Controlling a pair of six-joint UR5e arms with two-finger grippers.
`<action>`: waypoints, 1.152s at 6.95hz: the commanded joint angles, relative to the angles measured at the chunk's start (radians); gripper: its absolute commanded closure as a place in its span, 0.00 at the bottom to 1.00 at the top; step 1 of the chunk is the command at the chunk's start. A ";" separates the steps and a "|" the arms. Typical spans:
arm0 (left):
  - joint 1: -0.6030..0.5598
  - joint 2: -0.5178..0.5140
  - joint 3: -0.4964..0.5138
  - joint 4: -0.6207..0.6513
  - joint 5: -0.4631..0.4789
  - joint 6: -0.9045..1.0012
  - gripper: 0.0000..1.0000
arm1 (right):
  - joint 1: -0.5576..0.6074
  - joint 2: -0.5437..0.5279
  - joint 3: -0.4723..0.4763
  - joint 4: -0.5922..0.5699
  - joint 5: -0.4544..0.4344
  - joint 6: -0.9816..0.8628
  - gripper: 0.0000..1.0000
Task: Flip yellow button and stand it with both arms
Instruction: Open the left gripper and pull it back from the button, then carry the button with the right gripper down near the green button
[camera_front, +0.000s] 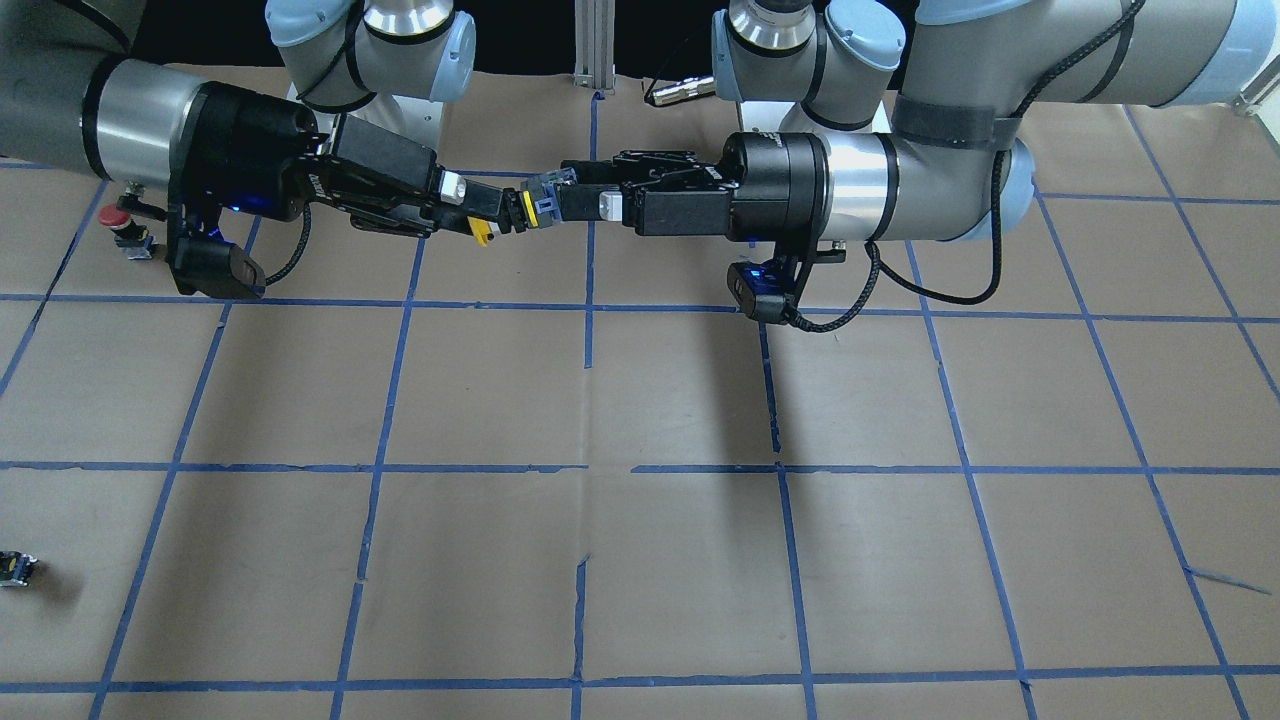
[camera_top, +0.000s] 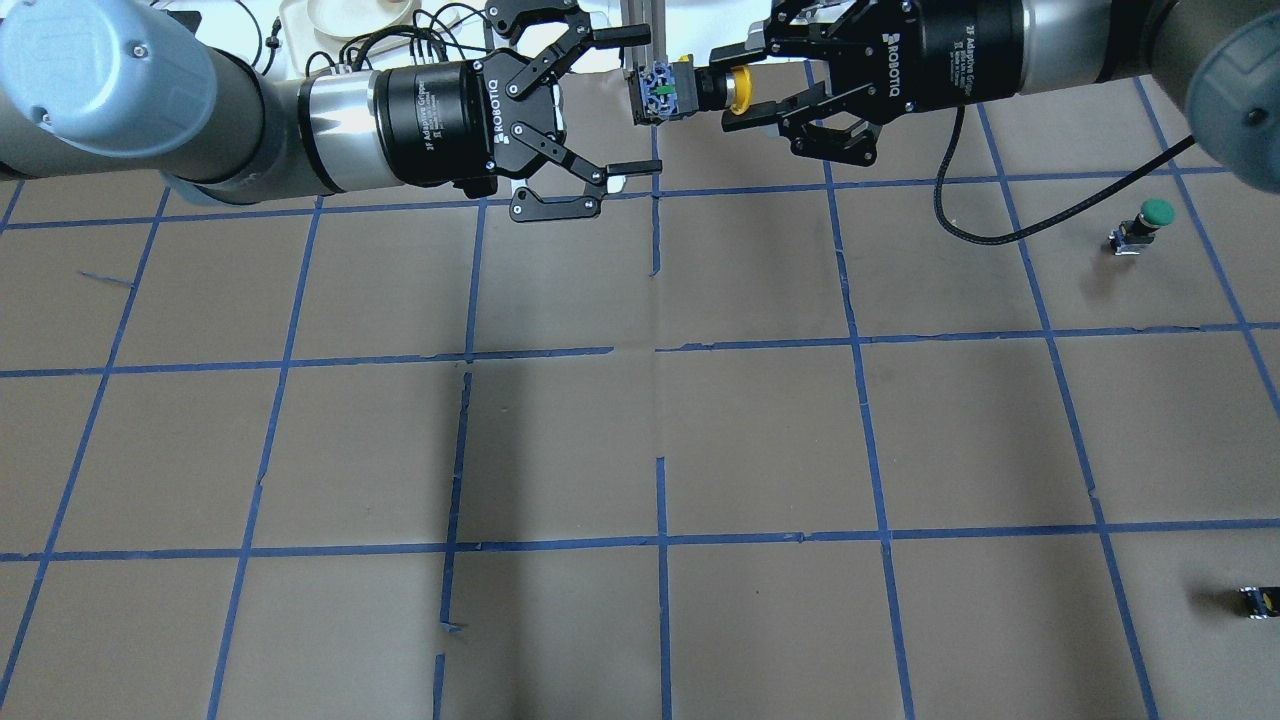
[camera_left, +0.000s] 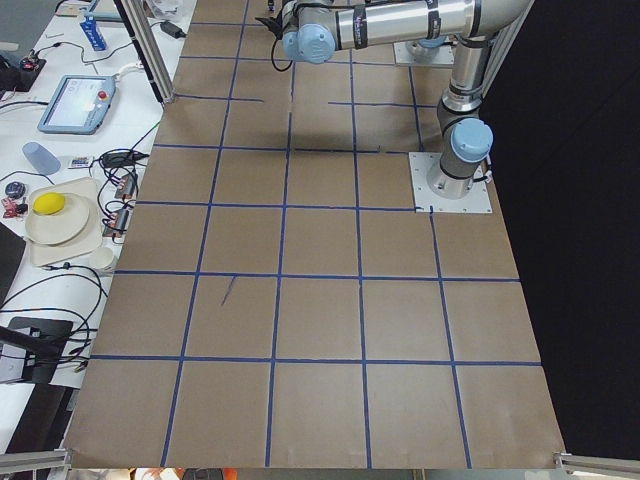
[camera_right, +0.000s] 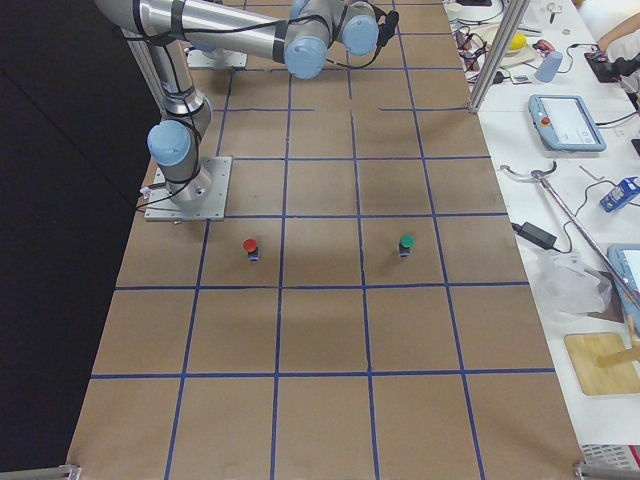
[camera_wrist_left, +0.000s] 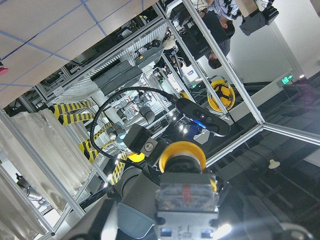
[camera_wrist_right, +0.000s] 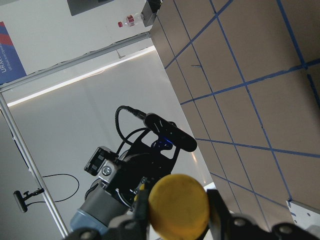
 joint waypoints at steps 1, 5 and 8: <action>0.070 0.006 0.097 0.027 0.206 -0.088 0.12 | -0.075 0.001 -0.011 -0.075 -0.113 0.004 0.78; 0.146 0.009 0.185 0.503 1.132 -0.250 0.12 | -0.094 -0.052 -0.008 -0.203 -0.764 -0.017 0.78; 0.095 0.111 0.127 0.623 1.559 -0.155 0.09 | -0.094 -0.099 0.100 -0.255 -1.213 -0.263 0.86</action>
